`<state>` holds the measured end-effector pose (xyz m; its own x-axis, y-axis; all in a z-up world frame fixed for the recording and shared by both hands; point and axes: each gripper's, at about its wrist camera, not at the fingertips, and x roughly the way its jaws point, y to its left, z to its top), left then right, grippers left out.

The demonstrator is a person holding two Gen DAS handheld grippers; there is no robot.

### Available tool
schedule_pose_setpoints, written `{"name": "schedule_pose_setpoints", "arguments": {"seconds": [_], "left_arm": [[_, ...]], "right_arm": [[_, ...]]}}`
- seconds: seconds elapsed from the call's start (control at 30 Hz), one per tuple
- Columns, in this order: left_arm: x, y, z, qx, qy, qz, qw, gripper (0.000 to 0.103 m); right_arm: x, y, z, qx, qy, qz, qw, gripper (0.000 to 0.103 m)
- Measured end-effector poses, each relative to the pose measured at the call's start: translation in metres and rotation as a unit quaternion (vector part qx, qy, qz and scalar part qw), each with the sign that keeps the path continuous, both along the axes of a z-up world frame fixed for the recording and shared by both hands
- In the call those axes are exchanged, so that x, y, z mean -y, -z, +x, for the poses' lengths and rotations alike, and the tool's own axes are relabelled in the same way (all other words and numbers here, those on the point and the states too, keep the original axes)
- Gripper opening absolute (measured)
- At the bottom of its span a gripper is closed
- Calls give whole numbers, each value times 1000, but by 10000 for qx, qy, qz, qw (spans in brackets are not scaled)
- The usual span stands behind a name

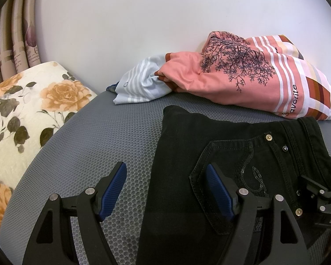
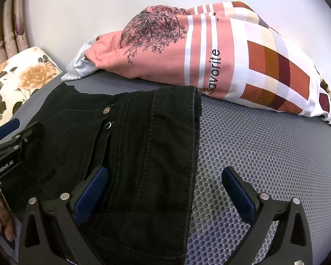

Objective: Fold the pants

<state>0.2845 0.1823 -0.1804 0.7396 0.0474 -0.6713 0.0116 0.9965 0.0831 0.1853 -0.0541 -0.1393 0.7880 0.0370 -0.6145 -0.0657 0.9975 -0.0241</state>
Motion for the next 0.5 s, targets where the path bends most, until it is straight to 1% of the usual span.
{"name": "schedule_pose_setpoints", "arguments": {"seconds": [0.5], "left_arm": [[-1,-2,0,24,-16,8,10000,82]], "right_arm": [[-2,0,-1,13,28,-43,10000,103]]}}
